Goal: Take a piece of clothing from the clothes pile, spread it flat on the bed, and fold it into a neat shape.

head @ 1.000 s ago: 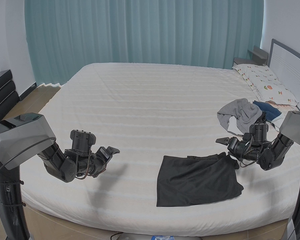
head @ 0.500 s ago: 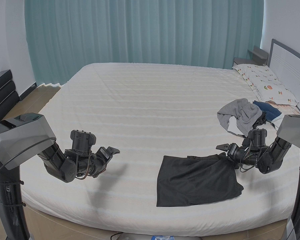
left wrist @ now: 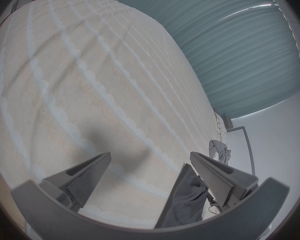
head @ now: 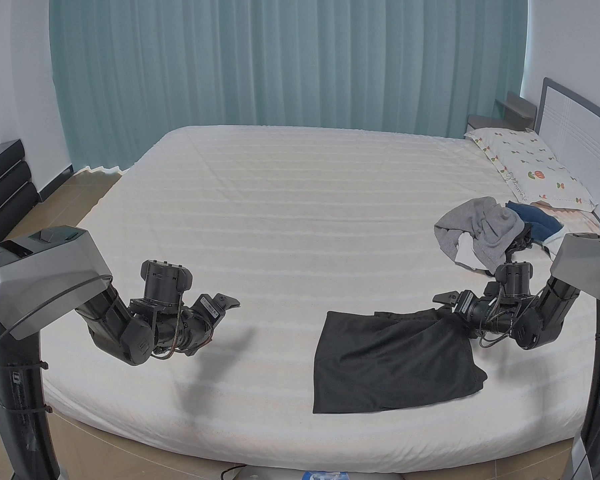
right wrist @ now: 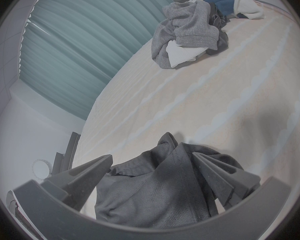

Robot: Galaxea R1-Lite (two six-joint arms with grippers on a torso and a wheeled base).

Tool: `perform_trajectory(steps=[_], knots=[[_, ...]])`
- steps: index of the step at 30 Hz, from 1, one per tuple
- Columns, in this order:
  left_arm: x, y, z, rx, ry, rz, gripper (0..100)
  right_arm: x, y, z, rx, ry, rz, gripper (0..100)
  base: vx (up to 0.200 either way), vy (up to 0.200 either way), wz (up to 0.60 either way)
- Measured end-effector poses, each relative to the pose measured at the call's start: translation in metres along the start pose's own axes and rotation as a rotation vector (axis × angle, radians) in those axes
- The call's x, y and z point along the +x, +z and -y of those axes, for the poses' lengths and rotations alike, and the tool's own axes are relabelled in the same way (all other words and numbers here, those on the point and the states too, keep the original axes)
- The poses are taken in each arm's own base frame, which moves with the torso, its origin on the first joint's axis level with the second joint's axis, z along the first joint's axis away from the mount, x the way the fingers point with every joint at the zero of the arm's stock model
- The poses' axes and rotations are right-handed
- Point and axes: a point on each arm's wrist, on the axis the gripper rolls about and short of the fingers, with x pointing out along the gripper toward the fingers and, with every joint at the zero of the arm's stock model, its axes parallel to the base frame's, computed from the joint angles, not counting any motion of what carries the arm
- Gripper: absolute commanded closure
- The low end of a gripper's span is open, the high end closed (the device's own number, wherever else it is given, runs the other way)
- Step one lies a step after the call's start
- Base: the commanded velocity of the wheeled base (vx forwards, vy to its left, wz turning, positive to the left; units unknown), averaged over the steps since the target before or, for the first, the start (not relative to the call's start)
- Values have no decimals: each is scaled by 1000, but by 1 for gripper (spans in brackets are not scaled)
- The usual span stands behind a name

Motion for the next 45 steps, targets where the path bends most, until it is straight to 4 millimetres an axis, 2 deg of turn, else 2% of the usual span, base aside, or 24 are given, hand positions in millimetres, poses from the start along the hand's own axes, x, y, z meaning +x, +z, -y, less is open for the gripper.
perform_trajectory(steps=[20, 21, 27, 32, 38, 45], knots=[[0, 0, 0, 0, 1, 1, 0, -3, 13, 18, 57, -32, 42, 100, 0, 0, 0], [0, 0, 0, 0, 1, 1, 0, -3, 14, 18, 59, -33, 42, 0, 0, 0, 0], [0, 0, 0, -1, 1, 2, 0, -5, 12, 19, 61, -36, 37, 0, 0, 0, 0], [0, 0, 0, -2, 0, 2, 0, -18, 11, 16, 59, -21, 20, 0, 0, 0, 0], [0, 1, 1, -2, -2, 3, 0, -48, -1, 12, 34, -6, -41, 0, -200, 0, 0], [0, 0, 1, -1, 0, 3, 0, -85, -26, 19, -56, -33, -124, 0, 0, 0, 0]])
